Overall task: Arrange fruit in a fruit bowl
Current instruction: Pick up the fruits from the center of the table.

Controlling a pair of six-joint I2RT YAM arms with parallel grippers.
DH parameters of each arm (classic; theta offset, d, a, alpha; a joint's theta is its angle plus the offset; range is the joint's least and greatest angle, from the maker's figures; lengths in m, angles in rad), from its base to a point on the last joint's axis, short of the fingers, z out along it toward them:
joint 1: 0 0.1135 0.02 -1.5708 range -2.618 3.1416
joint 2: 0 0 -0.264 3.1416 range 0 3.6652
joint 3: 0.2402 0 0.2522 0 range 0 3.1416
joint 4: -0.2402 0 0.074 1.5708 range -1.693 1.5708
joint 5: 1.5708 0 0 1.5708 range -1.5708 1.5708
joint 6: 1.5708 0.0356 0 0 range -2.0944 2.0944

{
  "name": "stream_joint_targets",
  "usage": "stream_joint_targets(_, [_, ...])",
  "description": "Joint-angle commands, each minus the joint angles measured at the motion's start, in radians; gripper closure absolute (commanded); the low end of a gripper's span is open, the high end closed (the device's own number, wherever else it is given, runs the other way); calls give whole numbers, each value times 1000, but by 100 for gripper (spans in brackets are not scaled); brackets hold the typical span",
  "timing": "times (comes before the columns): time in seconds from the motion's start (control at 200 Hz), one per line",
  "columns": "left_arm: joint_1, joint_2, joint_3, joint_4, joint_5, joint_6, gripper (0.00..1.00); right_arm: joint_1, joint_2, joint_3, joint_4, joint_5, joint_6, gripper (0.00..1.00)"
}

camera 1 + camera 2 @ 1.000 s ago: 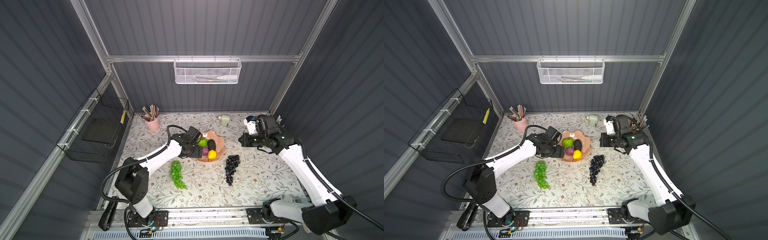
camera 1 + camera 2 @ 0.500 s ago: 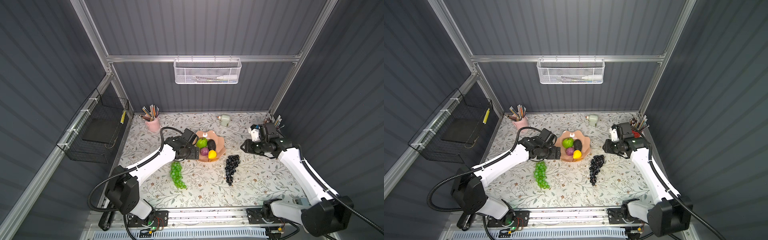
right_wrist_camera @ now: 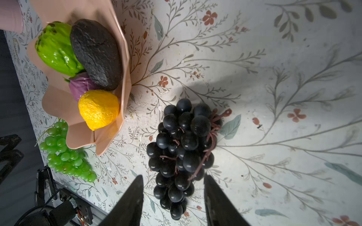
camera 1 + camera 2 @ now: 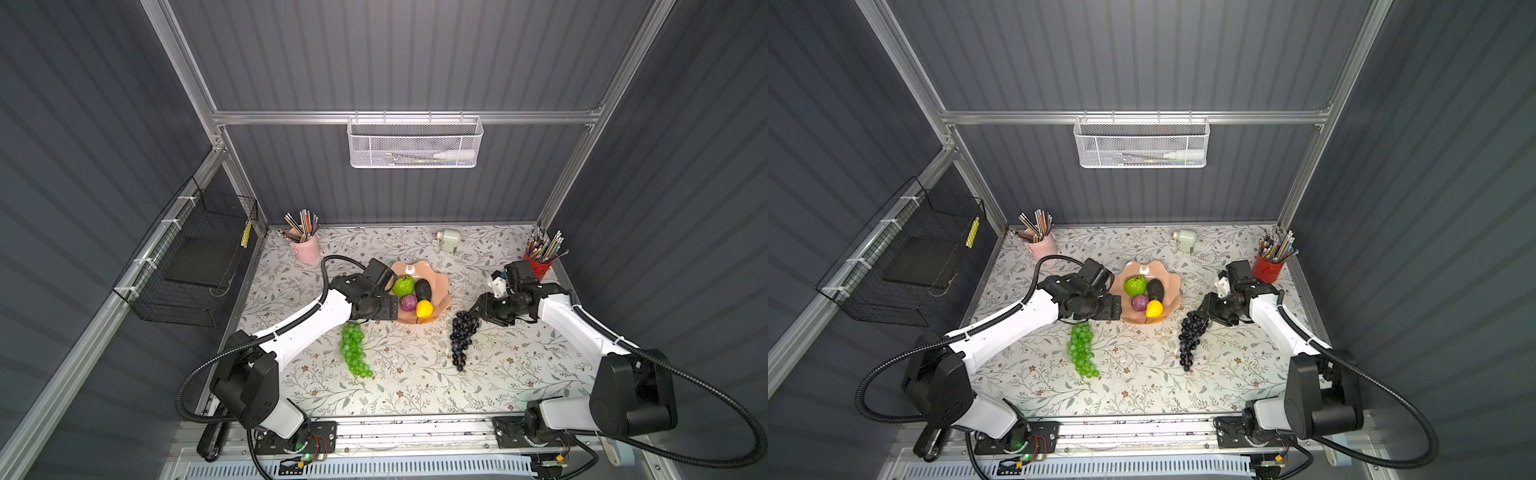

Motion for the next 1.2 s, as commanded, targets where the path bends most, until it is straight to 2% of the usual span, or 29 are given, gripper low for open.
stream_joint_targets(0.0, [6,18,5,-7,6,4,9,-2,22,-23,24,-11,-10,53])
stream_joint_targets(0.52, [7,53,16,1,14,6,9,2,60,-69,53,5,-22,66])
stream_joint_targets(0.66, [6,59,27,-7,14,5,9,2,55,-66,68,6,-25,76])
stream_joint_targets(0.825, [6,73,38,-10,18,6,9,2,21,-56,49,8,-30,100])
stream_joint_targets(1.196, [6,74,61,-21,22,8,9,11,-104,13,-57,40,-54,100])
